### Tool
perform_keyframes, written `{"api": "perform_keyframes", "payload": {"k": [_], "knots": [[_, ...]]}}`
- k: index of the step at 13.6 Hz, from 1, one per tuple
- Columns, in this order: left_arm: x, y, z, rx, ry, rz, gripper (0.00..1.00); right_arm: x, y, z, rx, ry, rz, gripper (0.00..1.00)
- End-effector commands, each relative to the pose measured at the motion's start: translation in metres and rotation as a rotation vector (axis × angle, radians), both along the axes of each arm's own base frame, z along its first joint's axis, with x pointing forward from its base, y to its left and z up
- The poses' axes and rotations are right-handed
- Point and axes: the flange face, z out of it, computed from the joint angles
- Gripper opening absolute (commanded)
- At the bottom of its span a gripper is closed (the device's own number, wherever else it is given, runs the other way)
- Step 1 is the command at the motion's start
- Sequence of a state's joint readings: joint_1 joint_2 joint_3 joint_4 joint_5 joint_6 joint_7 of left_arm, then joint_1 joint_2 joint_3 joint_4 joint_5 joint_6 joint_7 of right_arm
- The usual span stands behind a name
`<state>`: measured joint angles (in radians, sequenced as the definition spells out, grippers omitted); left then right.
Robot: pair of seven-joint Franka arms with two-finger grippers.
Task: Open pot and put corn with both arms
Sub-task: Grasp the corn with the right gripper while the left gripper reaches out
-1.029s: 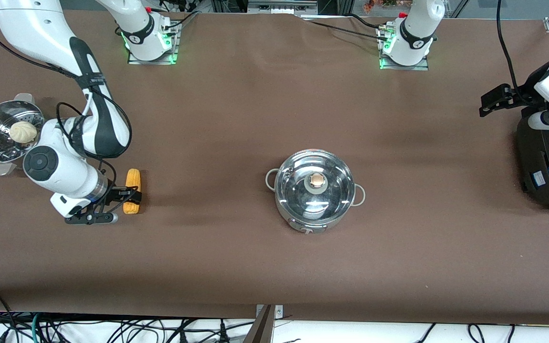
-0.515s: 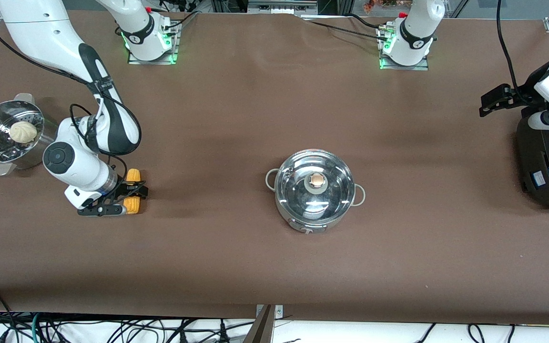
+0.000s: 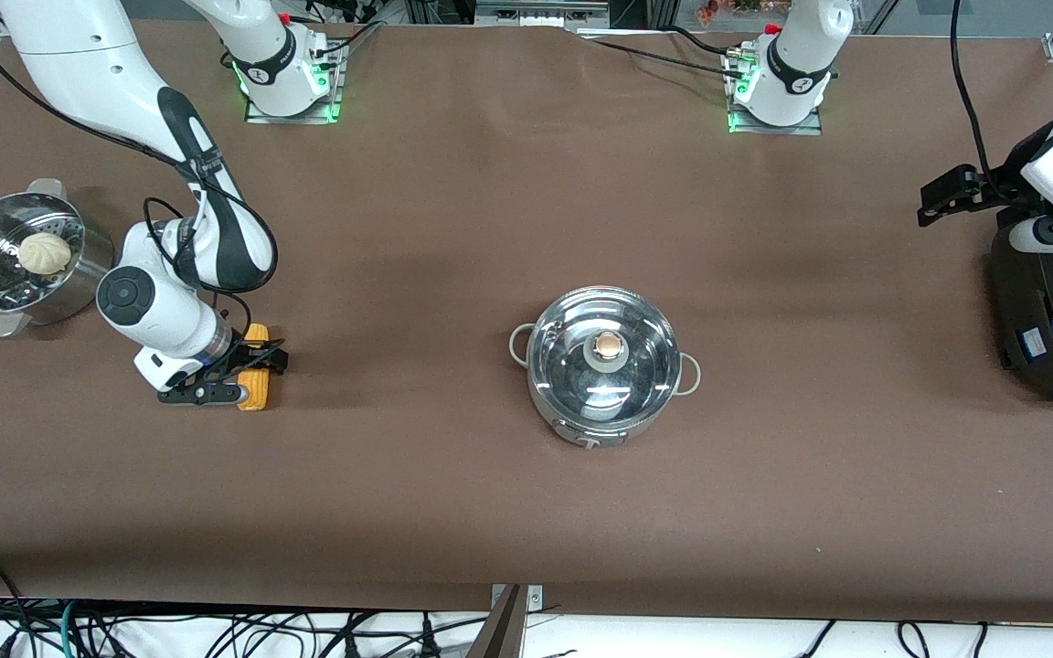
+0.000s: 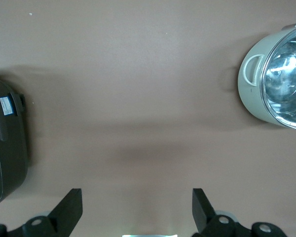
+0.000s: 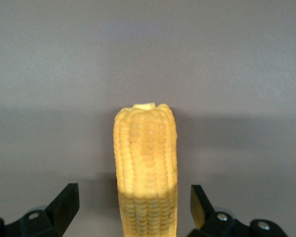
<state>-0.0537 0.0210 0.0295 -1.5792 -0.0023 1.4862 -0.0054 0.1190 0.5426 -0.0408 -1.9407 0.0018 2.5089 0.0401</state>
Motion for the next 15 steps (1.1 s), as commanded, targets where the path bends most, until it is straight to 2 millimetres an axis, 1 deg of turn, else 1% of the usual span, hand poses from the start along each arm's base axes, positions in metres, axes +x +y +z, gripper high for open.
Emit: {"api": "perform_keyframes", "payload": {"k": [1,4,6,7,8,9,10,12,13,15], "knots": [[0.039,-0.116,-0.059,-0.097,-0.089,0.114,0.99,-0.004,-0.017,-0.001,0.01,-0.006,-0.002,1.0],[0.037,-0.111,-0.054,-0.087,-0.096,0.108,0.99,-0.004,-0.024,-0.004,0.009,-0.001,0.014,1.0],[0.035,-0.107,-0.048,-0.087,-0.103,0.101,0.99,-0.005,-0.024,-0.007,0.009,0.002,0.014,1.0],[0.035,-0.108,-0.048,-0.088,-0.103,0.105,0.99,-0.005,-0.024,-0.009,0.009,0.005,0.014,1.0],[0.035,-0.116,-0.052,-0.097,-0.098,0.105,0.99,-0.006,-0.024,-0.01,0.009,0.007,0.014,1.0],[0.035,-0.127,-0.056,-0.099,-0.091,0.104,0.99,-0.006,-0.023,-0.011,0.01,0.006,0.016,1.0],[0.032,-0.153,-0.064,-0.098,-0.075,0.113,0.99,-0.006,-0.023,-0.014,0.009,0.009,0.016,1.0],[0.031,-0.196,-0.079,-0.099,-0.079,0.176,0.99,-0.006,-0.023,-0.014,0.008,0.01,0.022,1.0],[0.031,-0.213,-0.088,-0.099,-0.077,0.187,0.99,-0.006,-0.023,-0.014,0.008,0.009,0.032,1.0],[0.029,-0.253,-0.116,-0.089,-0.05,0.188,0.99,-0.006,-0.023,-0.014,0.008,0.01,0.037,0.99]]}}
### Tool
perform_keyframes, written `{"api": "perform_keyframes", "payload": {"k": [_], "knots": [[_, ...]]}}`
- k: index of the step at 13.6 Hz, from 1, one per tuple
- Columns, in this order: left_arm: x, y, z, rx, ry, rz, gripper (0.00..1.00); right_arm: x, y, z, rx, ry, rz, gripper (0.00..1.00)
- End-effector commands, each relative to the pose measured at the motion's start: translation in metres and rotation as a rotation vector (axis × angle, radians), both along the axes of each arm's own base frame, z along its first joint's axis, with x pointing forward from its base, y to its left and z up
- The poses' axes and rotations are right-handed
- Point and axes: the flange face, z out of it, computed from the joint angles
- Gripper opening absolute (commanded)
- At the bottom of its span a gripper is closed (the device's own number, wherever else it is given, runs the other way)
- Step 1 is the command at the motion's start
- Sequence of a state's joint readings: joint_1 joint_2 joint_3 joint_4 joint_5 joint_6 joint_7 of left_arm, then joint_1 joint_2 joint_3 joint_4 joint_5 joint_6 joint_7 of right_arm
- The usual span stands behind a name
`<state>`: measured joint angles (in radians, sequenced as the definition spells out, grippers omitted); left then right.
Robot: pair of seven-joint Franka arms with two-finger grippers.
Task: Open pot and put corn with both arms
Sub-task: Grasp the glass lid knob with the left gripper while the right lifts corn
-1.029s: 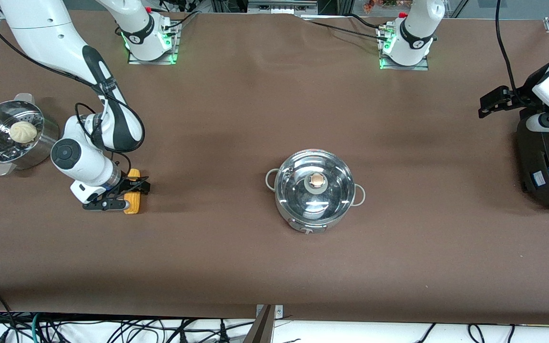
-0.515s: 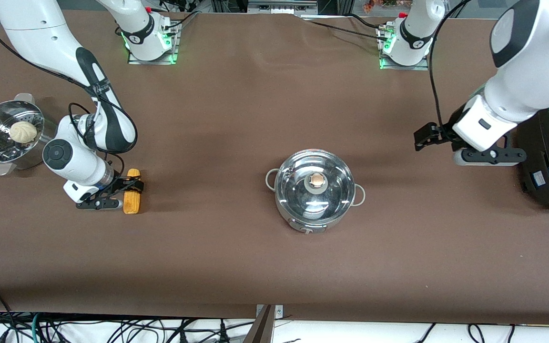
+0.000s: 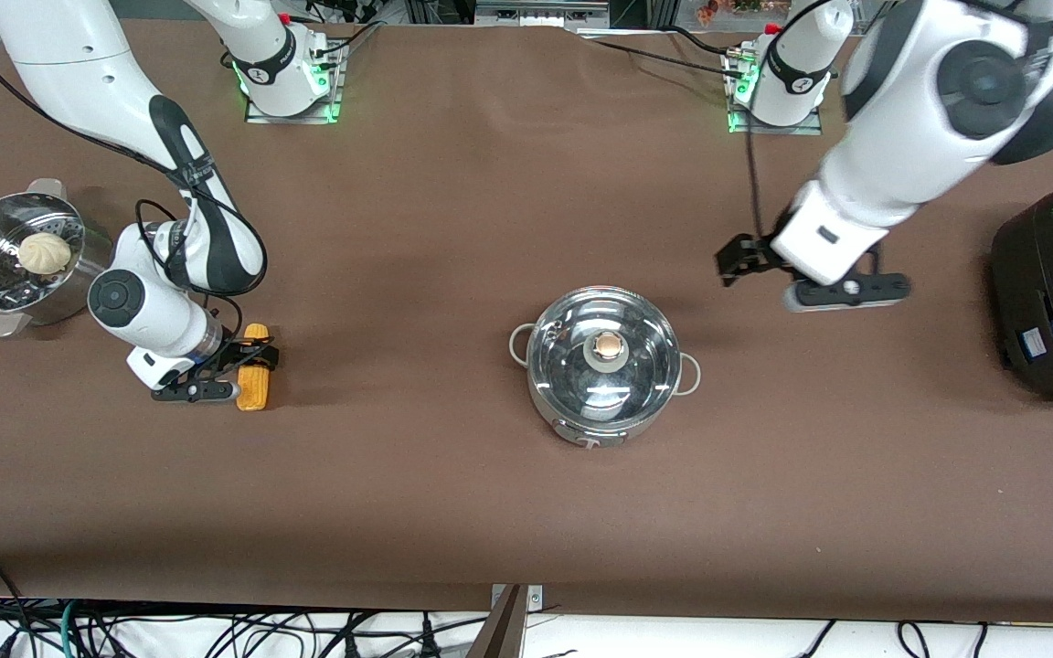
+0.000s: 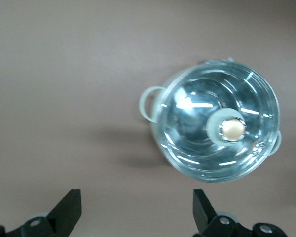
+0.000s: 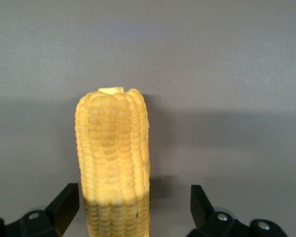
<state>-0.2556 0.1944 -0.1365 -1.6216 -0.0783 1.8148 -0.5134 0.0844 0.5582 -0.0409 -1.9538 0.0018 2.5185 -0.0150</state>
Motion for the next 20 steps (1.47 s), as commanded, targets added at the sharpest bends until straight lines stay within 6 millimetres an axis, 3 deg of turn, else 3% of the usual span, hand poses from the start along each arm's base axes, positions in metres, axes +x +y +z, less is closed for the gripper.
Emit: {"api": "perform_keyframes", "payload": {"k": [1,3,6,7,11,14,18,20], "knots": [[0.006,-0.046,-0.031,-0.013,0.005,0.032,0.99,-0.001,0.001,0.0,0.012,-0.009,0.019,0.85],[0.013,-0.074,-0.055,-0.021,-0.002,0.06,0.99,-0.001,0.007,0.002,0.013,-0.003,0.031,0.54],[0.029,-0.104,-0.083,-0.003,-0.011,0.077,0.99,0.002,0.013,0.011,0.016,0.057,0.041,0.19],[0.032,-0.113,-0.091,0.007,-0.011,0.075,0.99,0.004,0.013,0.014,0.015,0.078,0.041,0.12],[0.039,-0.13,-0.121,0.025,-0.036,0.07,0.99,0.02,0.017,0.042,0.016,0.099,0.043,0.02],[0.042,-0.144,-0.145,0.024,-0.064,0.094,0.99,0.042,0.019,0.088,0.016,0.137,0.043,0.02],[0.043,-0.149,-0.151,0.046,-0.087,0.077,0.98,0.061,0.022,0.144,0.016,0.146,0.049,0.02],[0.043,-0.15,-0.152,0.051,-0.09,0.071,0.9,0.066,0.023,0.174,0.017,0.13,0.054,0.02]]}}
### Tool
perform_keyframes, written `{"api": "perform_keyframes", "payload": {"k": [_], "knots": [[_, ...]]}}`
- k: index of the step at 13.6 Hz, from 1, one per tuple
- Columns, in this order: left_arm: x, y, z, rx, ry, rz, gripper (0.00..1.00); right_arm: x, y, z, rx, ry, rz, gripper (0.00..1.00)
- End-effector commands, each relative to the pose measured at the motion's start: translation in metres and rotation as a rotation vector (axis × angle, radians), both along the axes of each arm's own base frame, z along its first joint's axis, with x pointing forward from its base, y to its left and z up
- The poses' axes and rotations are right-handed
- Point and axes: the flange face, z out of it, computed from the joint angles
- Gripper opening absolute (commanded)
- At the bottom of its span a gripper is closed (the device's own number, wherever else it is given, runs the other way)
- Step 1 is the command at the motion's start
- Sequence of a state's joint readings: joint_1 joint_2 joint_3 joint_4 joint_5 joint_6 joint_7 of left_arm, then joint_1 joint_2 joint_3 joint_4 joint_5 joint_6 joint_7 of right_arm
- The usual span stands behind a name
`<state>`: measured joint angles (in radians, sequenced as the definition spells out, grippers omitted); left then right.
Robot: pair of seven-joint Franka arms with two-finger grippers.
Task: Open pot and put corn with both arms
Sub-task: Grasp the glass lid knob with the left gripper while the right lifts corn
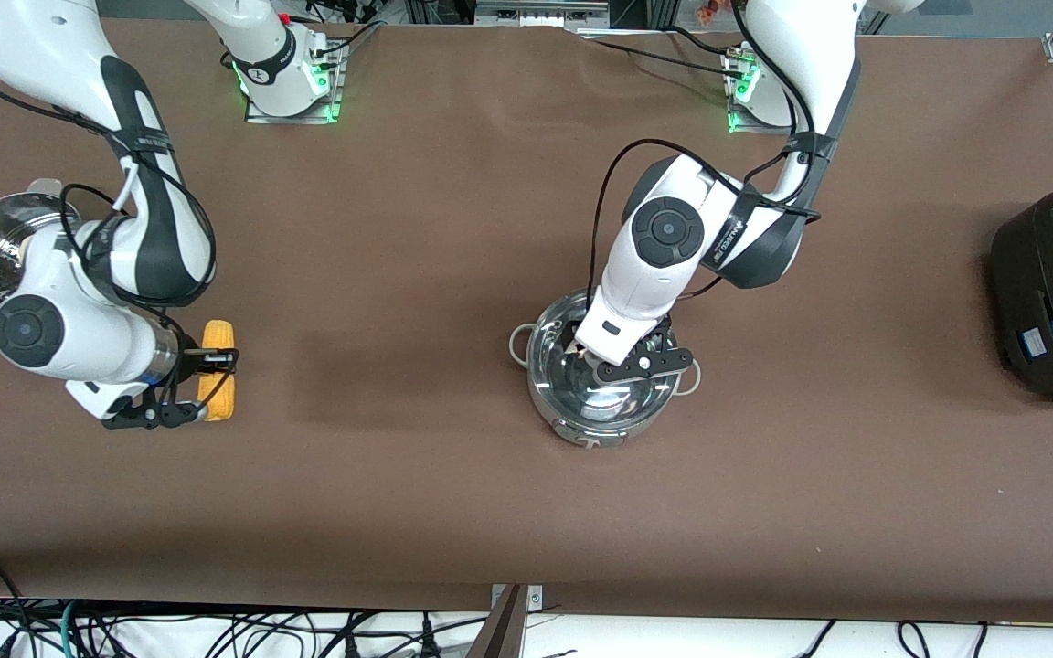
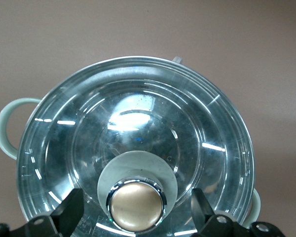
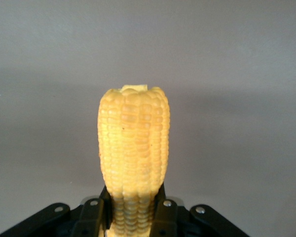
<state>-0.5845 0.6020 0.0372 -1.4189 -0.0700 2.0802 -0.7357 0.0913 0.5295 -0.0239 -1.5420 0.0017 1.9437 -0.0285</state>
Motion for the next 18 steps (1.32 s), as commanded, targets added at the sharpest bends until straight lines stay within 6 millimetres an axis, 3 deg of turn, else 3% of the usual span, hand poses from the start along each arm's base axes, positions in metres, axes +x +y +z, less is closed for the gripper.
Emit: {"api": "perform_keyframes", "payload": {"k": [1,5,8,10,12,14,16,18], "knots": [[0.006,-0.003,0.004,0.023,-0.028,0.0,0.86,0.006,0.005,0.043,0.016,-0.011,0.025,0.02],[0.004,-0.004,0.001,0.048,-0.034,-0.016,0.69,0.013,0.009,0.086,0.017,-0.025,0.026,0.02],[0.001,-0.007,-0.002,0.052,-0.031,-0.025,0.41,0.011,0.041,0.112,0.018,-0.026,0.054,0.02],[0.001,-0.007,0.001,0.052,-0.033,-0.031,0.0,0.007,0.068,0.116,0.014,-0.033,0.025,0.02],[0.001,-0.005,0.007,0.062,-0.04,-0.038,0.0,0.002,0.096,0.116,0.009,-0.032,0.036,0.02],[-0.002,0.0,0.026,0.07,-0.038,-0.039,0.0,-0.003,0.118,0.119,0.01,-0.033,0.065,0.02],[-0.003,0.016,0.053,0.067,-0.007,-0.015,0.0,-0.005,0.135,0.132,0.014,-0.054,0.089,0.02],[0.004,0.044,0.085,0.024,-0.013,-0.019,0.0,-0.008,0.151,0.132,0.015,-0.057,0.103,0.02]]}}
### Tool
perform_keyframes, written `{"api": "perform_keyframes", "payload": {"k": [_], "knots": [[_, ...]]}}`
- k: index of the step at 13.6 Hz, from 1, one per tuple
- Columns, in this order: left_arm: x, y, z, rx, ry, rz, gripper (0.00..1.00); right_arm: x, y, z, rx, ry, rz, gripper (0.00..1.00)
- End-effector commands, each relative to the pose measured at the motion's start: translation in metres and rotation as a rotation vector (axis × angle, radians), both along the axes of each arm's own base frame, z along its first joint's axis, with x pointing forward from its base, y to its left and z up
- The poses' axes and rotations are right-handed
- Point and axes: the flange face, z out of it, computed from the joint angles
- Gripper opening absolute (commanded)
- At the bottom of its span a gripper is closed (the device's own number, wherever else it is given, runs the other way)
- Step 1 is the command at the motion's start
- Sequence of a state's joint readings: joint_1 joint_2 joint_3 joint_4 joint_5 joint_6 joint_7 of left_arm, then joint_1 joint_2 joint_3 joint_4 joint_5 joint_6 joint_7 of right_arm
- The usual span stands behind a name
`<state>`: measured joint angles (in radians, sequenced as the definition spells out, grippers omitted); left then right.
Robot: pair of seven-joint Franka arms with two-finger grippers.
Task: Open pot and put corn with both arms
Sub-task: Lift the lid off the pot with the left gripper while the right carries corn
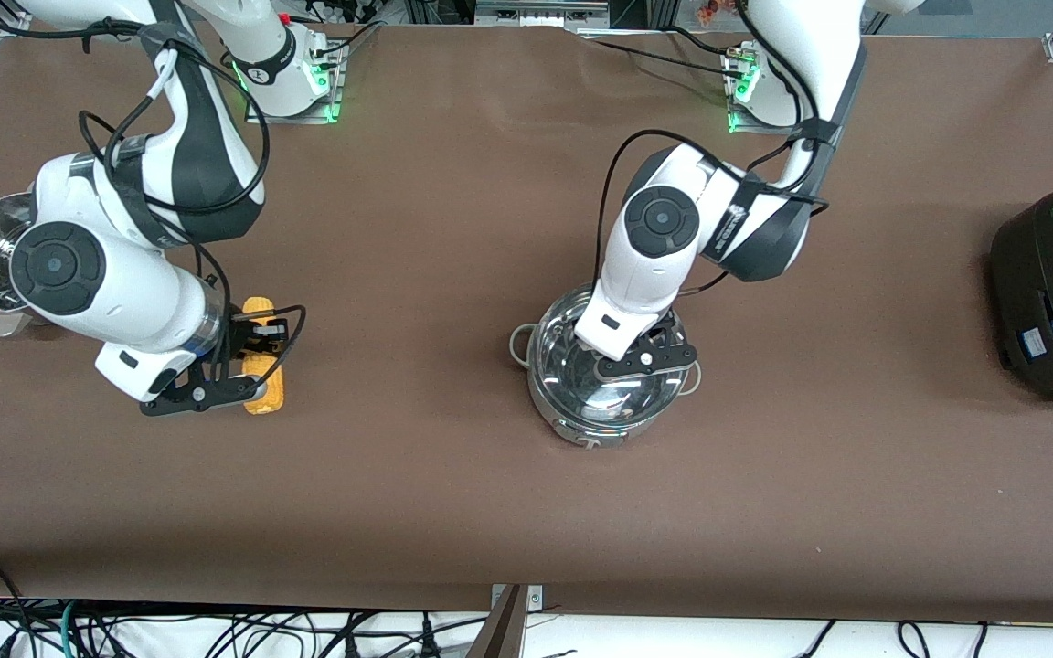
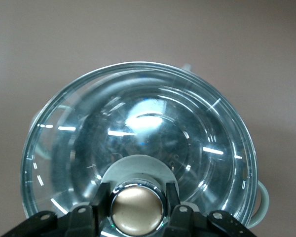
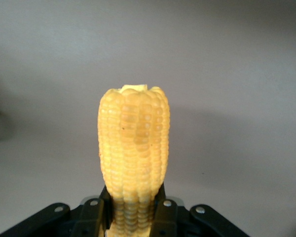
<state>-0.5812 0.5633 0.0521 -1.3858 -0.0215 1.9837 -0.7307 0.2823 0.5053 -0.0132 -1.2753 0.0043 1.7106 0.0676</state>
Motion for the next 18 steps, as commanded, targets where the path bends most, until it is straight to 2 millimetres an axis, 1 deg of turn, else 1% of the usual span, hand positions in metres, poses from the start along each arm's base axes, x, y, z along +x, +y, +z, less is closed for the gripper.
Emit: {"api": "perform_keyframes", "payload": {"k": [1,2,3,4,5,7,9,10,11,13,14,15,16,17,18], "knots": [[0.009,0.052,0.06,-0.044,0.0,-0.026,0.0,-0.005,0.024,0.012,0.006,-0.004,-0.029,0.02],[0.018,0.079,0.069,-0.07,0.002,-0.041,0.0,-0.007,0.038,0.014,0.008,-0.009,-0.063,0.02],[0.022,0.107,0.073,-0.094,0.009,-0.065,0.0,-0.012,0.058,0.017,0.014,-0.018,-0.071,0.02],[0.027,0.139,0.077,-0.108,0.008,-0.093,0.0,-0.015,0.076,0.016,0.014,-0.024,-0.082,0.02],[0.029,0.166,0.078,-0.106,0.008,-0.144,0.0,-0.019,0.096,0.016,0.024,-0.034,-0.095,0.02],[0.027,0.229,0.069,-0.094,0.025,-0.249,0.0,-0.029,0.146,0.011,0.042,-0.055,-0.123,0.02],[0.022,0.282,0.053,-0.076,0.028,-0.326,0.0,-0.032,0.187,0.002,0.103,-0.062,-0.153,0.02],[0.021,0.312,0.044,-0.058,0.037,-0.334,0.0,-0.03,0.198,-0.002,0.14,-0.064,-0.187,0.01],[0.02,0.336,0.033,-0.052,0.045,-0.328,0.0,-0.034,0.214,-0.003,0.173,-0.073,-0.196,0.0],[0.013,0.366,0.0,-0.04,0.036,-0.319,0.0,-0.04,0.236,-0.002,0.222,-0.097,-0.193,0.0],[0.01,0.379,-0.017,-0.022,0.024,-0.327,0.0,-0.046,0.251,-0.007,0.24,-0.105,-0.19,0.0],[0.007,0.39,-0.04,-0.009,0.02,-0.335,0.0,-0.047,0.261,-0.009,0.265,-0.123,-0.211,0.0],[0.005,0.402,-0.06,0.007,0.008,-0.345,0.0,-0.052,0.277,-0.018,0.288,-0.126,-0.214,0.0],[0.002,0.407,-0.078,0.019,0.0,-0.364,0.0,-0.057,0.292,-0.03,0.314,-0.12,-0.204,0.0],[0.001,0.408,-0.089,0.024,0.001,-0.366,0.0,-0.06,0.303,-0.035,0.345,-0.128,-0.197,0.0]]}}
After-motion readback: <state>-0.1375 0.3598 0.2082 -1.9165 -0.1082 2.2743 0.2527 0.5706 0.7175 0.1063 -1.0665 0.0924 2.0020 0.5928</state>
